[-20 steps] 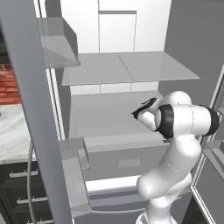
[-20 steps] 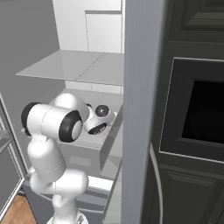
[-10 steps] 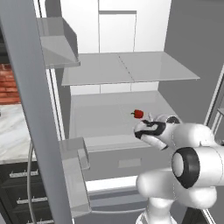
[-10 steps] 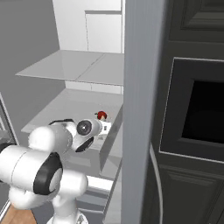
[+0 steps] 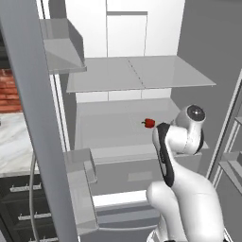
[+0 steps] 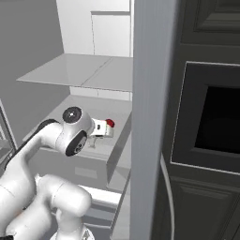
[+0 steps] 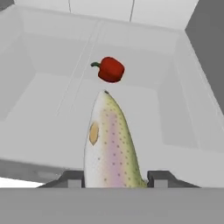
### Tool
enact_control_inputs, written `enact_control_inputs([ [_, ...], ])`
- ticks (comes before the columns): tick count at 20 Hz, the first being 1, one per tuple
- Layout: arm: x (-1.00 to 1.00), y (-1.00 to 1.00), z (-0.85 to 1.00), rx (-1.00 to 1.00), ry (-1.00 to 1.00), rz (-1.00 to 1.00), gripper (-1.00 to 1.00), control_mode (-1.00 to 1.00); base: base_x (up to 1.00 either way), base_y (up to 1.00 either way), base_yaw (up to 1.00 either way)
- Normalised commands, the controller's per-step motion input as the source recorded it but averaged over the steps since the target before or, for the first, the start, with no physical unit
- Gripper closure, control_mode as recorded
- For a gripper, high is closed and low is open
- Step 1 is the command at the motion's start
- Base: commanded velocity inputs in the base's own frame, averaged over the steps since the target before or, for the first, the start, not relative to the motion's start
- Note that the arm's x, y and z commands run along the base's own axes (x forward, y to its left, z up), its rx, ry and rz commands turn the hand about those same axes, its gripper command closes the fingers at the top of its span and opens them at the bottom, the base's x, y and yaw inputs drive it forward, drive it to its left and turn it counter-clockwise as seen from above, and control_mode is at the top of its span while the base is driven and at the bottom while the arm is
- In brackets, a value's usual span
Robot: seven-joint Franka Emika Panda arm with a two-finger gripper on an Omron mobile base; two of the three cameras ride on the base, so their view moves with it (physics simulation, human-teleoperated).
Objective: Place one bell pepper and one fish in each tupperware on the nearby counter, to pack two identical lunches.
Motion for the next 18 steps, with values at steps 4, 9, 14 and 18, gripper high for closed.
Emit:
enact_control_inputs([
  [4,-0.94,0.65,0.0,0.0,0.3,0.23,1.0,-1.0,0.0,0.0,0.0],
  [9,-1.0,0.11,0.23,0.0,0.01,0.24,1.0,-1.0,0.0,0.0,0.0],
  [14,-1.0,0.01,0.67,0.0,-0.09,0.19,1.0,-1.0,0.0,0.0,0.0],
  [18,-0.75,0.17,0.46,-0.02,0.0,0.14,1.0,1.0,-0.25,0.09,0.05],
])
